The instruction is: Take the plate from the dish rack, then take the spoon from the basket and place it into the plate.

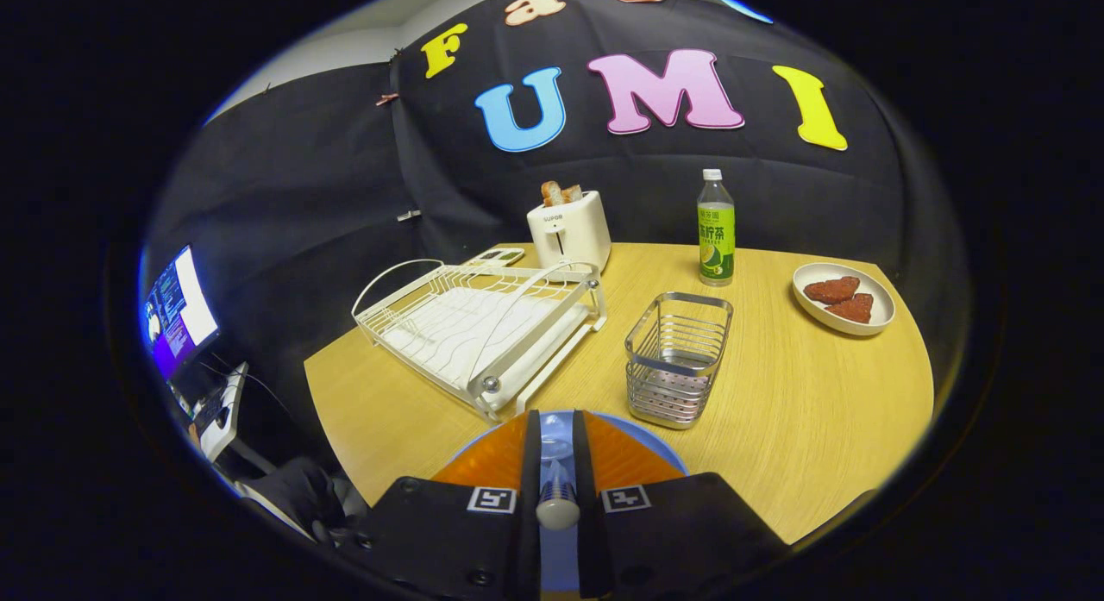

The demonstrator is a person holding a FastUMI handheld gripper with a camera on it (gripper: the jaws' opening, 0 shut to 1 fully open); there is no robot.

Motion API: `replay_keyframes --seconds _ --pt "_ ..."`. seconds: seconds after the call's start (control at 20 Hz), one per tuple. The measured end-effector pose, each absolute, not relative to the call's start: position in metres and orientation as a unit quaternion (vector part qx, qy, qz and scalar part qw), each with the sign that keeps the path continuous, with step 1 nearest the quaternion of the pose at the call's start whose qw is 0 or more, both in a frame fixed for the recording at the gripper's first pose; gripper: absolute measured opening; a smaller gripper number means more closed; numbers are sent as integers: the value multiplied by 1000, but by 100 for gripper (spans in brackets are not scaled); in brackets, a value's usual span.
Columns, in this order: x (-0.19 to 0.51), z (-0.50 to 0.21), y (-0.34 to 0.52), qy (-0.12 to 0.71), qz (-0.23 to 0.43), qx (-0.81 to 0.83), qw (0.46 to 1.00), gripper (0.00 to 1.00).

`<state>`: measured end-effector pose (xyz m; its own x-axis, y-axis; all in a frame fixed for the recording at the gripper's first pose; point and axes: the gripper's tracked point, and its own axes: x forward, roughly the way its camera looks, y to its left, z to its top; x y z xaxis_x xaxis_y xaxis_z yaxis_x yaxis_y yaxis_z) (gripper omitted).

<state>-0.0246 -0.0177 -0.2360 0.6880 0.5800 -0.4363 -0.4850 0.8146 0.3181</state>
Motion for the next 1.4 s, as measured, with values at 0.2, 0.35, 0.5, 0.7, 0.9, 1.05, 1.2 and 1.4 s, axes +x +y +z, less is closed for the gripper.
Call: replay_keyframes --seconds 0.2,0.35,0.5,0.7,0.9,1.05,1.2,1.4 --pt "-20 -230 -30 286 269 105 914 74" --pt "-7 -200 -48 264 237 99 930 99" --pt "3 -158 -60 234 198 96 947 99" --pt "14 -89 -72 176 142 83 971 98" --pt "11 -32 -90 121 75 55 988 98" --pt "-4 2 -100 91 27 52 994 98" --pt "-31 18 -107 92 -10 49 994 98" --pt "-75 20 -115 108 -52 68 990 98"
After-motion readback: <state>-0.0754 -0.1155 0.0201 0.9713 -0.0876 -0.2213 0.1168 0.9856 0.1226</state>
